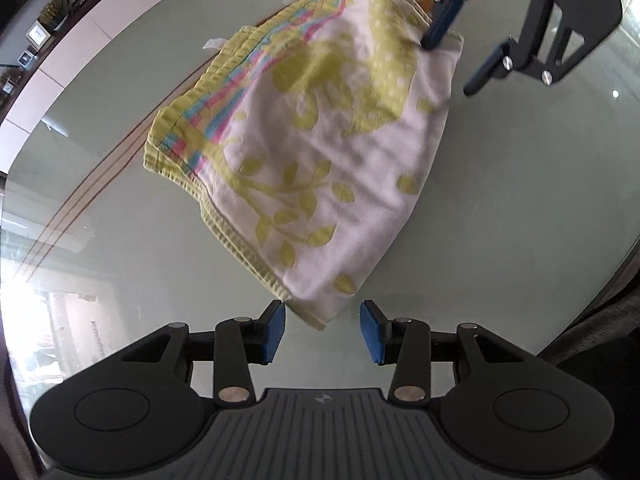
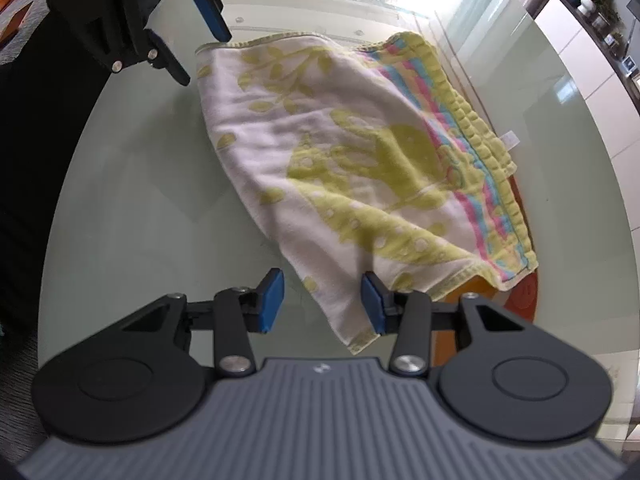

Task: Fold towel
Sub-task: 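Grasp the towel corner with the left gripper while the right gripper grasps the opposite corner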

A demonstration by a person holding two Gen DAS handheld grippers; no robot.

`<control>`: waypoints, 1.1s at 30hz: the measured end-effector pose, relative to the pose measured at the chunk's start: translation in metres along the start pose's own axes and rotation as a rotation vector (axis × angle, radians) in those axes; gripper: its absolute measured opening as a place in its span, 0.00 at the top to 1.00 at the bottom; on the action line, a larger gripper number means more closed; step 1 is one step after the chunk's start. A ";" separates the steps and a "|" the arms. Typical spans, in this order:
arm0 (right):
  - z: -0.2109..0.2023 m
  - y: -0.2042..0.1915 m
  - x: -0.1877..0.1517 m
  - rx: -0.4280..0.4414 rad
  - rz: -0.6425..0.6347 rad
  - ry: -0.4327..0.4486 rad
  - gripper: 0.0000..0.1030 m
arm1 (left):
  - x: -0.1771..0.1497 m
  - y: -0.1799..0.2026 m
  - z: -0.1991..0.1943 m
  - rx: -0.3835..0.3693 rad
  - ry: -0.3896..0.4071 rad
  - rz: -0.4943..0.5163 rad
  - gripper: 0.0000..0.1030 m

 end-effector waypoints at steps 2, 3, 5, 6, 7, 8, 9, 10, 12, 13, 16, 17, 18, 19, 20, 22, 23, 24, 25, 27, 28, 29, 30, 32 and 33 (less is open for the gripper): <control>0.001 0.002 0.000 0.016 0.012 -0.007 0.67 | 0.000 -0.002 0.001 -0.002 0.004 -0.011 0.54; 0.001 0.003 0.000 0.027 0.021 -0.012 0.69 | 0.001 -0.003 0.001 -0.005 0.008 -0.019 0.54; 0.002 0.005 0.000 0.052 0.050 -0.027 0.75 | 0.002 -0.004 0.001 -0.018 0.011 -0.021 0.55; 0.002 0.005 0.000 0.054 0.056 -0.032 0.76 | 0.000 -0.004 0.002 -0.027 0.010 -0.028 0.59; 0.002 0.005 0.001 0.056 0.062 -0.035 0.76 | -0.001 -0.004 0.002 -0.036 0.010 -0.035 0.65; 0.002 0.005 0.001 0.056 0.067 -0.037 0.77 | -0.002 -0.004 0.002 -0.045 0.009 -0.042 0.68; 0.003 0.005 0.001 0.057 0.074 -0.039 0.78 | -0.002 -0.003 0.001 -0.060 0.011 -0.052 0.73; 0.002 0.004 0.001 0.059 0.076 -0.043 0.80 | -0.003 -0.002 0.002 -0.060 0.010 -0.056 0.76; 0.001 -0.001 0.000 0.068 0.058 -0.050 0.86 | -0.003 -0.001 0.003 -0.058 0.007 -0.059 0.86; 0.000 -0.004 -0.001 0.077 0.046 -0.052 0.88 | -0.003 0.000 0.003 -0.057 0.005 -0.057 0.87; -0.005 -0.014 -0.006 0.123 0.045 -0.060 0.90 | -0.006 0.003 0.003 -0.064 -0.001 -0.048 0.89; -0.008 -0.019 -0.010 0.139 0.048 -0.066 0.91 | -0.008 0.005 0.003 -0.072 -0.004 -0.044 0.89; -0.010 -0.022 -0.013 0.152 0.051 -0.075 0.91 | -0.010 0.006 0.001 -0.081 -0.005 -0.042 0.89; -0.013 -0.027 -0.017 0.166 0.052 -0.084 0.91 | -0.014 0.007 -0.002 -0.092 -0.007 -0.043 0.89; -0.016 -0.034 -0.021 0.179 0.051 -0.093 0.91 | -0.017 0.008 -0.005 -0.103 -0.009 -0.043 0.89; -0.020 -0.043 -0.027 0.177 0.044 -0.096 0.91 | -0.023 0.010 -0.009 -0.119 -0.013 -0.045 0.89; -0.022 -0.047 -0.029 0.164 0.038 -0.092 0.88 | -0.029 0.012 -0.013 -0.126 -0.013 -0.047 0.89; -0.023 -0.047 -0.029 0.141 0.031 -0.083 0.83 | -0.031 0.011 -0.014 -0.121 -0.010 -0.053 0.89; -0.025 -0.046 -0.028 0.105 0.027 -0.061 0.72 | -0.033 0.010 -0.015 -0.116 -0.008 -0.059 0.87; -0.030 -0.044 -0.025 0.056 0.027 -0.016 0.57 | -0.036 0.006 -0.016 -0.099 0.002 -0.084 0.83; -0.030 -0.044 -0.023 0.046 0.022 -0.006 0.54 | -0.036 0.001 -0.016 -0.089 0.010 -0.111 0.79; -0.031 -0.045 -0.020 0.031 0.005 0.008 0.54 | -0.036 -0.002 -0.016 -0.085 0.013 -0.129 0.78; -0.029 -0.046 -0.017 0.015 -0.016 0.014 0.53 | -0.034 -0.003 -0.015 -0.086 0.015 -0.135 0.77; -0.025 -0.046 -0.015 -0.020 -0.043 0.011 0.47 | -0.035 -0.003 -0.019 -0.085 0.016 -0.134 0.76; -0.023 -0.043 -0.015 -0.037 -0.054 0.008 0.47 | -0.035 -0.002 -0.019 -0.086 0.018 -0.132 0.75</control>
Point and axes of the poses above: each gripper's, at about its wrist camera, not at the fingertips, and z roughly the way its jaws point, y to its right, x to its top, the point moved 8 cm from there along z, roughly the way its jaws point, and after that the axes turned 2 degrees about z, right-handed, at the moved point
